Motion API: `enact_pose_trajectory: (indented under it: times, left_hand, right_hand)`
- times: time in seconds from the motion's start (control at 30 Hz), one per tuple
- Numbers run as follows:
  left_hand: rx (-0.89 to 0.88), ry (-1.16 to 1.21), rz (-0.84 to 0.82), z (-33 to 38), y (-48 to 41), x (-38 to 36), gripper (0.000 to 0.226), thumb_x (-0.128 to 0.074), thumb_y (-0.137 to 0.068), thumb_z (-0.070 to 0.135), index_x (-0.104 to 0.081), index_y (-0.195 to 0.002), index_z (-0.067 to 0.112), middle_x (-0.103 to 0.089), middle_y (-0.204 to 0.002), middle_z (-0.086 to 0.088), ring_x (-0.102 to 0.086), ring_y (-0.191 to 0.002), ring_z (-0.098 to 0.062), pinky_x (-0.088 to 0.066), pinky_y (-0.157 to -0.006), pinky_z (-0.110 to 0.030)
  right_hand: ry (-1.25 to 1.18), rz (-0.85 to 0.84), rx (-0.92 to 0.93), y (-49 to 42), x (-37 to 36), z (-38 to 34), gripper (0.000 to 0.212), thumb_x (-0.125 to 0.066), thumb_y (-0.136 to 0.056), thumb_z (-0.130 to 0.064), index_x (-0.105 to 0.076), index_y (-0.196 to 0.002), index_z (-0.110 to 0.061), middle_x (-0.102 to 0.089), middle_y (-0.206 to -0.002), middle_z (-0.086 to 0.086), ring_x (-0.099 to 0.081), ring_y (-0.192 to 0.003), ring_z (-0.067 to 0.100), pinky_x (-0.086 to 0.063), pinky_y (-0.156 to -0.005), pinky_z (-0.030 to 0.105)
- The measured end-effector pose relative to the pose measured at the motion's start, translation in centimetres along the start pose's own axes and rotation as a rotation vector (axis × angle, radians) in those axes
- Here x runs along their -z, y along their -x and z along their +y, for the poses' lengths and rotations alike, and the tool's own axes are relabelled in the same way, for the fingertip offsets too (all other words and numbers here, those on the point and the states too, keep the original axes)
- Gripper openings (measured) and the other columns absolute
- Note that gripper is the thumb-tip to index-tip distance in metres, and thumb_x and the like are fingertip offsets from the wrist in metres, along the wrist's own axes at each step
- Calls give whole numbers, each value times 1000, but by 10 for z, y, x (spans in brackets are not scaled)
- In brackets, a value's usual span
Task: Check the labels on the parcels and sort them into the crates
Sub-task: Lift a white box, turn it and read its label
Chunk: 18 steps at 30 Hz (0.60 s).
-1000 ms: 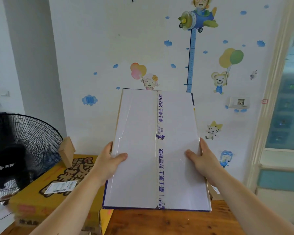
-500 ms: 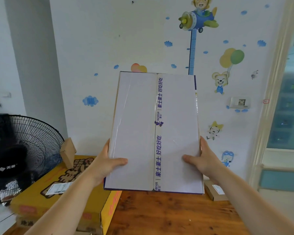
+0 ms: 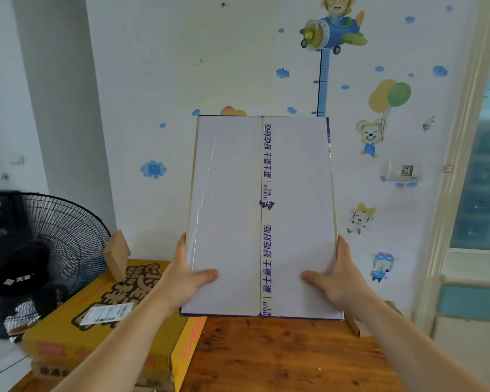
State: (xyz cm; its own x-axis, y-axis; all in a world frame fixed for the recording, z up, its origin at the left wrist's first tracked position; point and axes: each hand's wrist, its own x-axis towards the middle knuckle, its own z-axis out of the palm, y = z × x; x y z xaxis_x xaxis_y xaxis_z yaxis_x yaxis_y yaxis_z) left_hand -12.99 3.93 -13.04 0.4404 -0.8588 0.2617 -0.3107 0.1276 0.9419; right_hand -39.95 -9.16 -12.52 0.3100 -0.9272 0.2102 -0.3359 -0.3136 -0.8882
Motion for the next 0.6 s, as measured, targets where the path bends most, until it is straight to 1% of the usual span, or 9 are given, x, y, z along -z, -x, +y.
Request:
enact_pose_trajectory:
  times: [0.1,0.2,0.27,0.3,0.4,0.43,0.5,0.53,0.6]
  left_hand:
    - [6,-27,31,-5,-2,2,92,-80,-78,7,-24,-147,31,-59,-122,11,-60,-109,-9,-49,-97,-38]
    - [38,41,84,2,-10,4,76,-79,-80,12,-32,-138,27,-63,-118,1,-64,-101,-15,-55,-82,-34]
    - [78,61,146,8,-16,2,60,-78,-82,26,-40,-128,20,-63,-118,-6,-65,-99,-19,-54,-78,-35]
    - [91,42,177,11,-17,1,66,-80,-78,37,-40,-127,18,-60,-122,-8,-63,-103,-21,-54,-83,-39]
    - [78,-35,228,11,-20,0,134,-81,-41,77,-18,-148,26,-37,-150,-7,-45,-132,-27,-42,-107,-51]
    - [76,-61,241,12,-20,-2,143,-80,-41,78,-7,-153,29,-25,-158,-6,-35,-140,-29,-35,-112,-53]
    - [65,-103,292,12,-18,-5,133,-82,-62,57,7,-156,25,-6,-164,-4,-18,-148,-28,-23,-118,-51]
    - [54,-110,319,10,-19,-6,126,-81,-70,47,8,-156,23,-2,-164,-3,-13,-149,-28,-20,-119,-49]
    - [28,-124,346,7,-21,-6,121,-81,-75,39,7,-156,21,-1,-164,-4,-11,-149,-27,-18,-118,-47]
  right_hand:
    - [-24,18,15,3,-2,-1,103,-84,-76,-24,-12,-148,-35,-48,-123,-5,-53,-111,25,-49,-99,50]
    - [-50,29,29,3,-2,-5,110,-86,-73,-25,-9,-152,-35,-45,-123,-13,-52,-113,20,-49,-100,50]
    - [-26,29,34,5,-3,-5,112,-86,-73,-26,-8,-153,-36,-46,-126,-13,-53,-115,21,-51,-98,48]
    - [-17,18,54,5,-4,-6,109,-85,-74,-27,-11,-153,-36,-47,-126,-13,-54,-113,19,-53,-94,44]
    - [-39,-35,123,9,-11,-8,91,-79,-82,-26,-19,-148,-40,-50,-125,-14,-56,-107,13,-52,-78,25]
    - [-67,-34,123,9,-13,-8,83,-74,-87,-30,-19,-149,-40,-50,-127,-14,-56,-111,14,-53,-81,27]
    - [-166,-7,90,8,-14,-9,53,-52,-99,-39,-29,-147,-41,-52,-132,-14,-55,-119,16,-52,-96,39]
    - [-225,23,79,7,-14,-10,40,-40,-103,-41,-37,-143,-41,-56,-130,-13,-56,-119,15,-49,-101,44]
    - [-265,78,80,6,-11,-15,32,-31,-107,-35,-51,-131,-38,-64,-115,-13,-59,-111,12,-49,-100,44]
